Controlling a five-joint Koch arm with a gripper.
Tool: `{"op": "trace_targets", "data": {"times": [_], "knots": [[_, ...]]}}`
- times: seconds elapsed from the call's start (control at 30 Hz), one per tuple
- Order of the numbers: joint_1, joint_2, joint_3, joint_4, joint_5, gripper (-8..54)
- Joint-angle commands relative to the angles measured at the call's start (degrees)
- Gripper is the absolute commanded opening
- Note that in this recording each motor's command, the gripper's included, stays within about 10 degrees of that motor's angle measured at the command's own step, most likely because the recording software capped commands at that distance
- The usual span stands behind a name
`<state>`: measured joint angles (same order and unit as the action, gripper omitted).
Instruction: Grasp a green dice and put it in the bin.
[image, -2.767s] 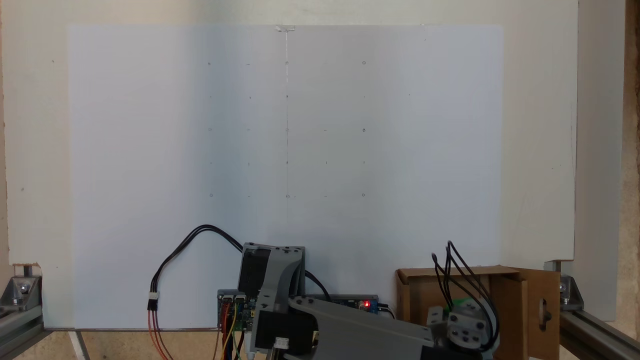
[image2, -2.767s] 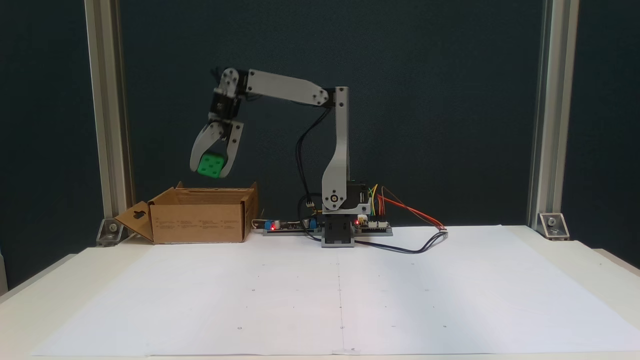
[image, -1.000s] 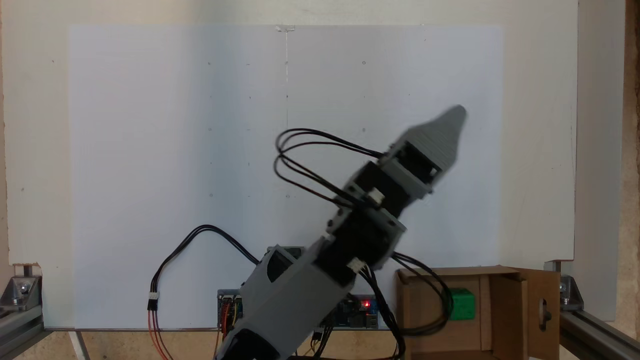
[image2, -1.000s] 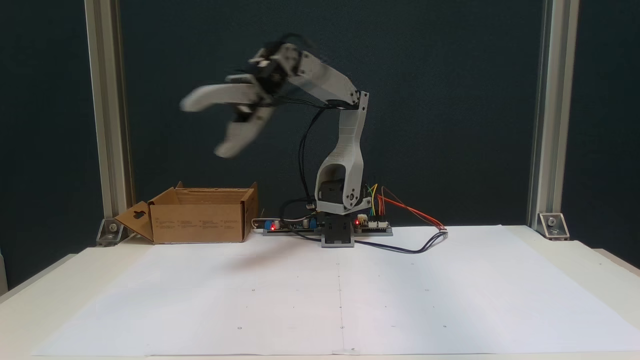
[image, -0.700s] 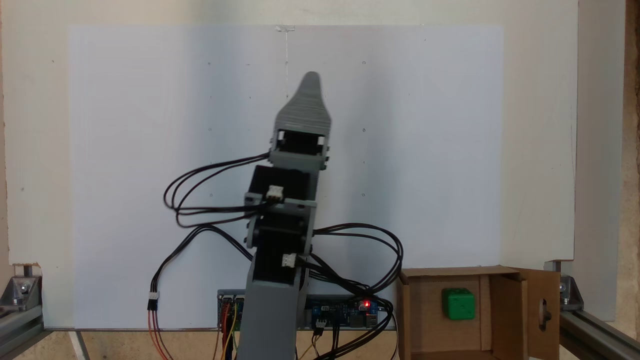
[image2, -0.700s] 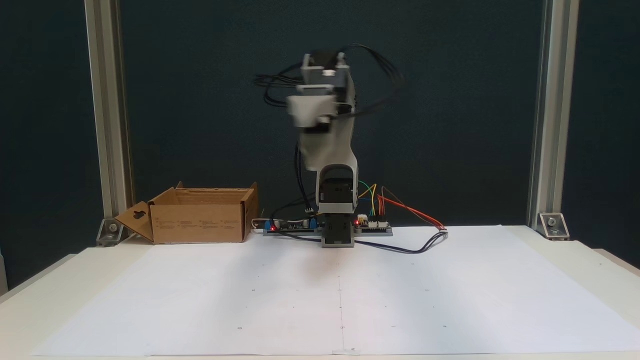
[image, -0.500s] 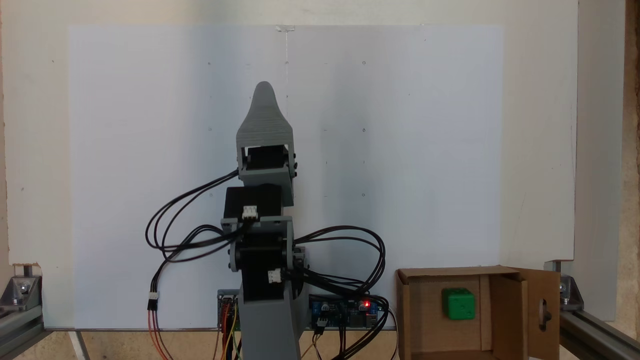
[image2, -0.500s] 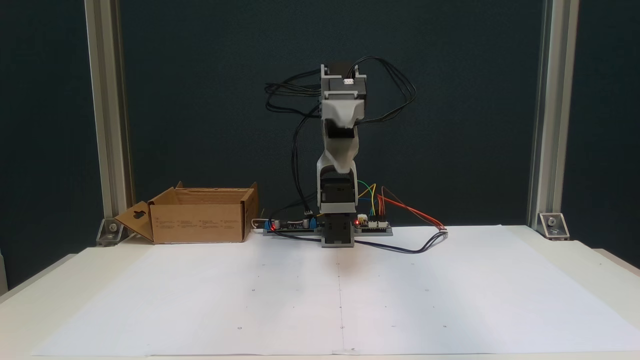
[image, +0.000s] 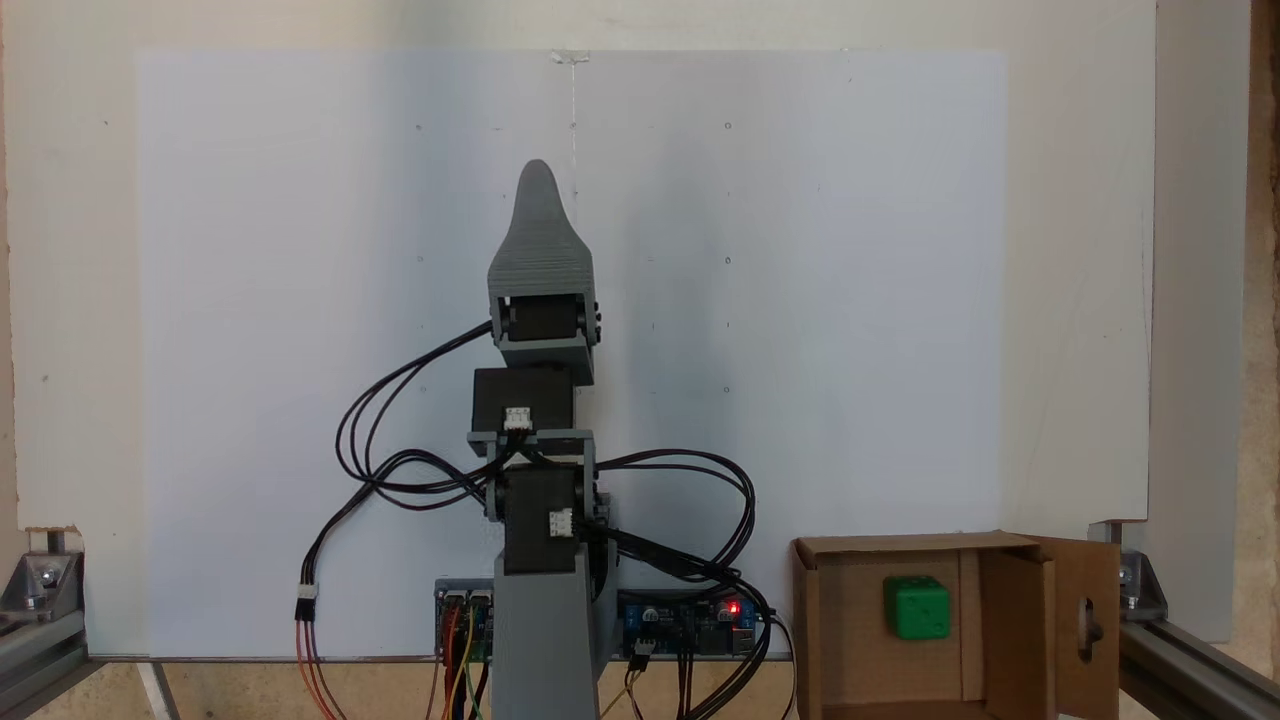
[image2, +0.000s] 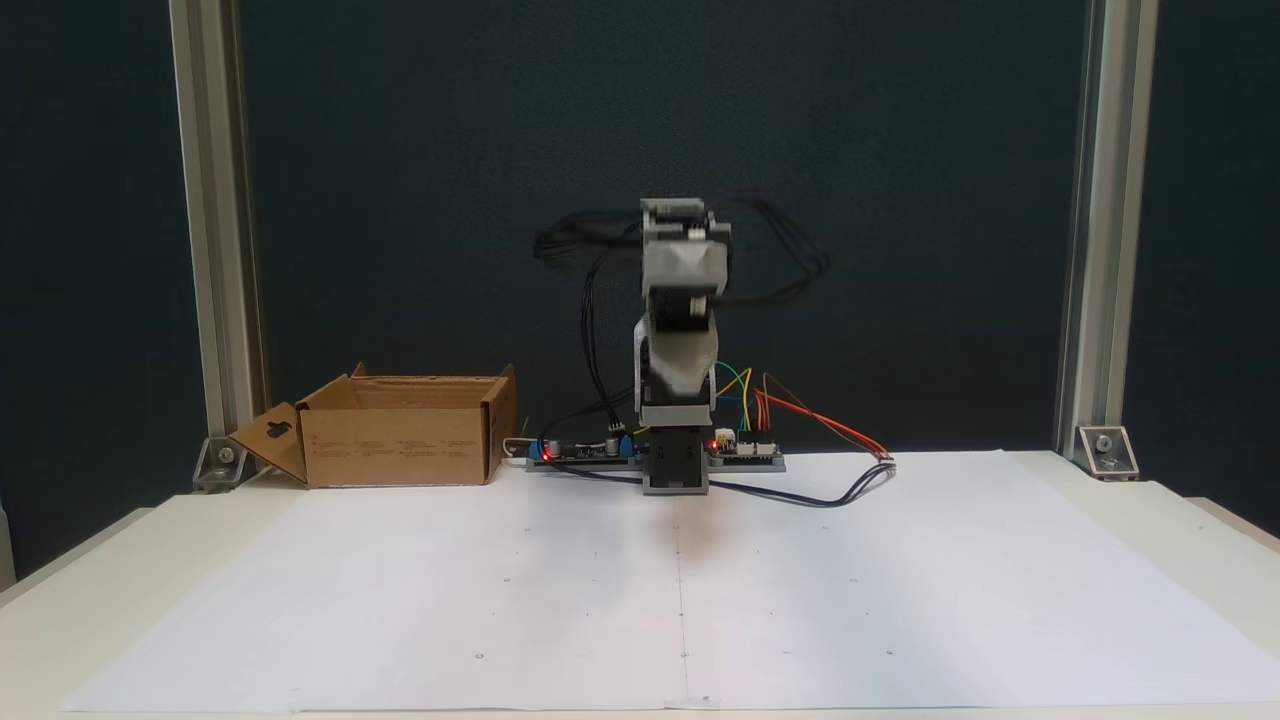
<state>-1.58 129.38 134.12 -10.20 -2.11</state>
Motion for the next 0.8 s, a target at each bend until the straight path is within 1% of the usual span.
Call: {"op": "trace_targets", "data": {"times": [0.0, 0.33, 0.53, 0.77], "knots": [[1.2, 6.6, 1.8, -9.4, 1.8, 46.8], [4.4, 6.6, 21.9, -33.4, 1.4, 44.5], [4.2, 6.6, 28.6, -47.3, 1.2, 43.2], [4.2, 6.6, 37.4, -63.4, 1.1, 43.2]]}}
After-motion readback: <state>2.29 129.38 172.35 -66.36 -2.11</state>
